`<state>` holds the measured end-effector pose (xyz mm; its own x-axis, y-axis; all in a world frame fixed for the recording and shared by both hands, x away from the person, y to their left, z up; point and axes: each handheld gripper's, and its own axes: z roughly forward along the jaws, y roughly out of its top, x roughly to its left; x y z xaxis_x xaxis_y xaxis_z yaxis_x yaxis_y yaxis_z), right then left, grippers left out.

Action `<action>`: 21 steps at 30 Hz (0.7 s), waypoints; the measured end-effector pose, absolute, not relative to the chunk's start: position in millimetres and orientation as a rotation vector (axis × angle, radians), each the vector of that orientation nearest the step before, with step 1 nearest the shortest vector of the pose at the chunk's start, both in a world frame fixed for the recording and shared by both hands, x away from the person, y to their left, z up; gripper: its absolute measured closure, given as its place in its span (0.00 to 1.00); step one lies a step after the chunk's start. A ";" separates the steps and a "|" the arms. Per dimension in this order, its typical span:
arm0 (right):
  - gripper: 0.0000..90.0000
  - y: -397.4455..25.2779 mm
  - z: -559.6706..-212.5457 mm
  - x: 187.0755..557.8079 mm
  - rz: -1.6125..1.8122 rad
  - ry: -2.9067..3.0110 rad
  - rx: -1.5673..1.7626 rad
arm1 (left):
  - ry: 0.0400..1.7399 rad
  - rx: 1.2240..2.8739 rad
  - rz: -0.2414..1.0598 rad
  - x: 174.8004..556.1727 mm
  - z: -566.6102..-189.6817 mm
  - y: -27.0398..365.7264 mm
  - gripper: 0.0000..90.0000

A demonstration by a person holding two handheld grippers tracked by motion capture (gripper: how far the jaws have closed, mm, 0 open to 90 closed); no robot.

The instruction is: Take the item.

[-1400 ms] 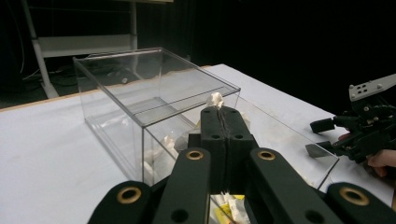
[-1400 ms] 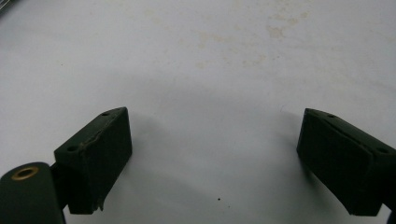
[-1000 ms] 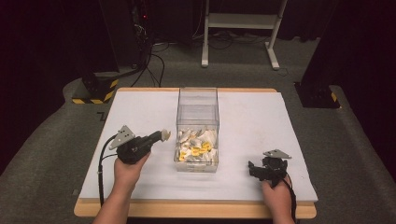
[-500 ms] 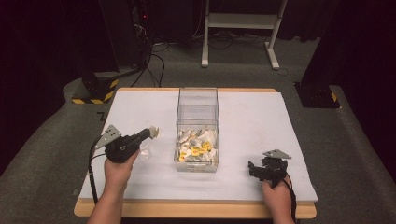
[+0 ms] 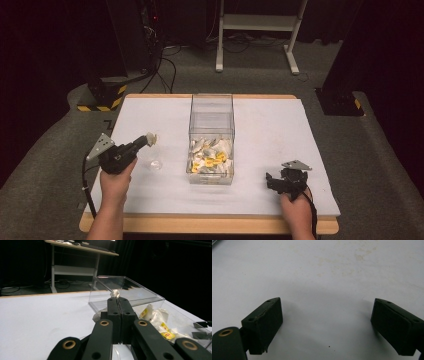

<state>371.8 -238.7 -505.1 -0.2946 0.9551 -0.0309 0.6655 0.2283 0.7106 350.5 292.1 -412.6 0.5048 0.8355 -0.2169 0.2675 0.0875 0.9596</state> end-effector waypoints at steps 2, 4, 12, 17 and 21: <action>0.12 -238.7 -505.1 371.8 0.825 2.041 1.486 | 1.027 1.464 0.557 349.1 -413.6 296.9 0.99; 0.12 -238.8 -505.1 371.8 0.825 2.042 1.486 | 1.040 1.469 0.563 347.1 -414.7 300.0 0.99; 0.12 -238.9 -505.0 371.8 0.825 2.043 1.487 | 1.065 1.495 0.551 346.3 -422.5 302.2 0.99; 0.12 -238.9 -505.0 371.9 0.826 2.043 1.487 | 1.071 1.523 0.548 346.8 -427.6 298.4 0.99; 0.12 -239.0 -505.0 372.0 0.826 2.043 1.488 | 1.085 1.538 0.550 347.3 -431.7 298.8 0.99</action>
